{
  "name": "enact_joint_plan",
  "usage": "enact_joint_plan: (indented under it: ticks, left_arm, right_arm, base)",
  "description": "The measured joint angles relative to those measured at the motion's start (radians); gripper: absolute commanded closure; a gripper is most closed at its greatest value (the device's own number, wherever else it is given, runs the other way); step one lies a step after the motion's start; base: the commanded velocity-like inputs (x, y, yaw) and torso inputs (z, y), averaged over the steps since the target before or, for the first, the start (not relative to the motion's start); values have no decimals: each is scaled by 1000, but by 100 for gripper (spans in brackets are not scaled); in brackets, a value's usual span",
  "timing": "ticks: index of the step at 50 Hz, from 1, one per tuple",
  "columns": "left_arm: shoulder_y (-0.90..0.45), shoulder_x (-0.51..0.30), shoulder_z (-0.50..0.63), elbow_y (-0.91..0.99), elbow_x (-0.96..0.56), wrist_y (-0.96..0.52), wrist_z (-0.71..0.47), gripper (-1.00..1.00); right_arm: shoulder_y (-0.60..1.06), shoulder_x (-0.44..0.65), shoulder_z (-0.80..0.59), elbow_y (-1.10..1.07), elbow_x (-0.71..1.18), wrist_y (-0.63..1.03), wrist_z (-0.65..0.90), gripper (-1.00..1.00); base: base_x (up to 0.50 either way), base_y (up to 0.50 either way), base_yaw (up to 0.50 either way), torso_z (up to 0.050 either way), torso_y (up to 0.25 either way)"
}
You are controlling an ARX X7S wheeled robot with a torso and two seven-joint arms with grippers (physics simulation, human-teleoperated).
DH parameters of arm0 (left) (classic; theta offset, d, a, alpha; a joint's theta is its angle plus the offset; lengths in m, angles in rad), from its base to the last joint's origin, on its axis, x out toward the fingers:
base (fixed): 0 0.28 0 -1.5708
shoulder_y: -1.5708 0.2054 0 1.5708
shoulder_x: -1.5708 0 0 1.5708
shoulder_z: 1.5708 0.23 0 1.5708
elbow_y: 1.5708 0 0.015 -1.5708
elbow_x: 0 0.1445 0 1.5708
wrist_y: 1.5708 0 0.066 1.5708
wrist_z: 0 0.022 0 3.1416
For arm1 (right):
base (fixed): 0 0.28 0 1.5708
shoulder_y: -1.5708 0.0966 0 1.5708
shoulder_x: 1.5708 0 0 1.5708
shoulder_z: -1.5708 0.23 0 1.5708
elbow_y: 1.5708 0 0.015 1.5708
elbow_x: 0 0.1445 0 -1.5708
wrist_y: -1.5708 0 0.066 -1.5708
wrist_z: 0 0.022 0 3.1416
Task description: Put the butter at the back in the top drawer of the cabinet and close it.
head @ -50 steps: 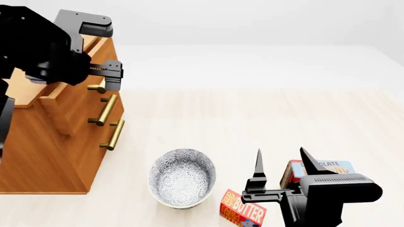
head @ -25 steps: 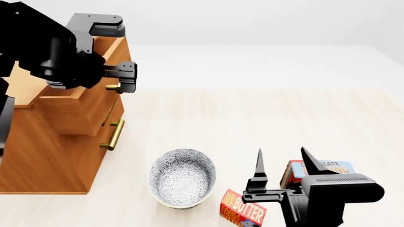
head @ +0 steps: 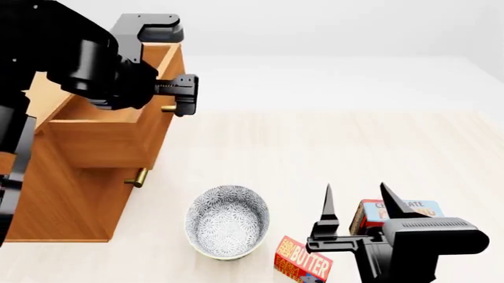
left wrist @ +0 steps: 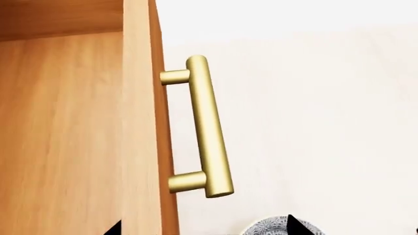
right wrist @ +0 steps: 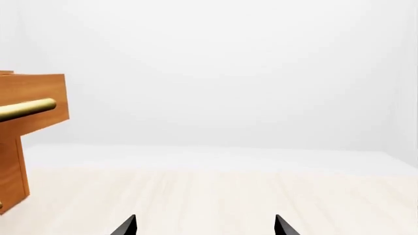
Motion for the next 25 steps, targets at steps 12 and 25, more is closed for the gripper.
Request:
enact_joint_plan:
  ticks: [12,25]
  left_arm:
    - [2,44,-19,8,-35,-11,-28,-100]
    - [5,90,-37,17,-71,-19,-55,-100]
  right_arm:
    - [-4,6,12,-8,14,-2,4,-100]
    - [-8,13,23,-16,29,-4,7,-100]
  base:
    - [0,0,0,0,0]
    - [0,0,0,0,0]
